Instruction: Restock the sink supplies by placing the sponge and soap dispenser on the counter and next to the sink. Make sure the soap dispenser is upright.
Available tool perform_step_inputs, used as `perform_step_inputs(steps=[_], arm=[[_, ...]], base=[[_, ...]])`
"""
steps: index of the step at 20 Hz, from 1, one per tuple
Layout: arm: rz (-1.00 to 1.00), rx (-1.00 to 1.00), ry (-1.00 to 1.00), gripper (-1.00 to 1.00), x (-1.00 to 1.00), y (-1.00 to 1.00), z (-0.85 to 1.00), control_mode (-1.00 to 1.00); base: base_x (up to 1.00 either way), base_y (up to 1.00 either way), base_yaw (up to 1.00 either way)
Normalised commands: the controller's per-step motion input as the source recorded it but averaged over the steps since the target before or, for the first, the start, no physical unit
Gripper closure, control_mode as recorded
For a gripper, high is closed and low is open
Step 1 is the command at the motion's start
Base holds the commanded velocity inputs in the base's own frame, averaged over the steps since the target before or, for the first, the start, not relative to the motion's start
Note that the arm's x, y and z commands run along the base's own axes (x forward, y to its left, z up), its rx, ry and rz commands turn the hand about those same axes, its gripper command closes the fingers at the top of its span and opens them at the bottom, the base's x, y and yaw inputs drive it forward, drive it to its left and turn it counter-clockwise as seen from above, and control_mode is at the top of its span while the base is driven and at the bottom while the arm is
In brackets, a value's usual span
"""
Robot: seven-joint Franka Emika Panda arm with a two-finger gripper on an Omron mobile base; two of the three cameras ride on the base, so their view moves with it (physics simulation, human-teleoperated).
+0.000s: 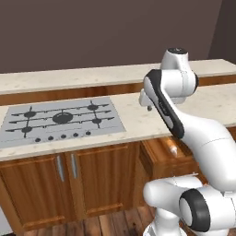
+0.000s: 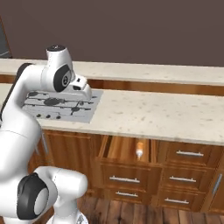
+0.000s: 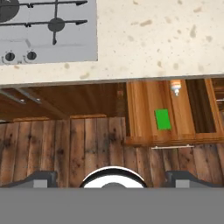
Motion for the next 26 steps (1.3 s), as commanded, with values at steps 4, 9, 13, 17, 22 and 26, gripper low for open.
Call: perform_step_inputs(steps=[4, 9, 13, 17, 22, 26], arm=[[0.00, 0.00, 0.00, -1.00, 0.00, 0.00, 0.00, 1.00], [0.00, 0.00, 0.00, -1.00, 0.00, 0.00, 0.00, 1.00], [0.00, 0.00, 0.00, -1.00, 0.00, 0.00, 0.00, 1.00], [0.00, 0.00, 0.00, -1.00, 0.00, 0.00, 0.00, 1.00], [0.00, -0.03, 0.01, -1.00, 0.00, 0.00, -0.20, -1.00], [-0.01, -0.02, 0.01, -1.00, 0.10, 0.11, -0.91, -1.00]], base=[[-0.17, -0.89, -0.02], [0.00, -0.85, 0.00], [0.00, -0.53, 0.01], [-0.23, -0.05, 0.02], [-0.03, 0.00, 0.00], [0.00, 0.00, 0.00]])
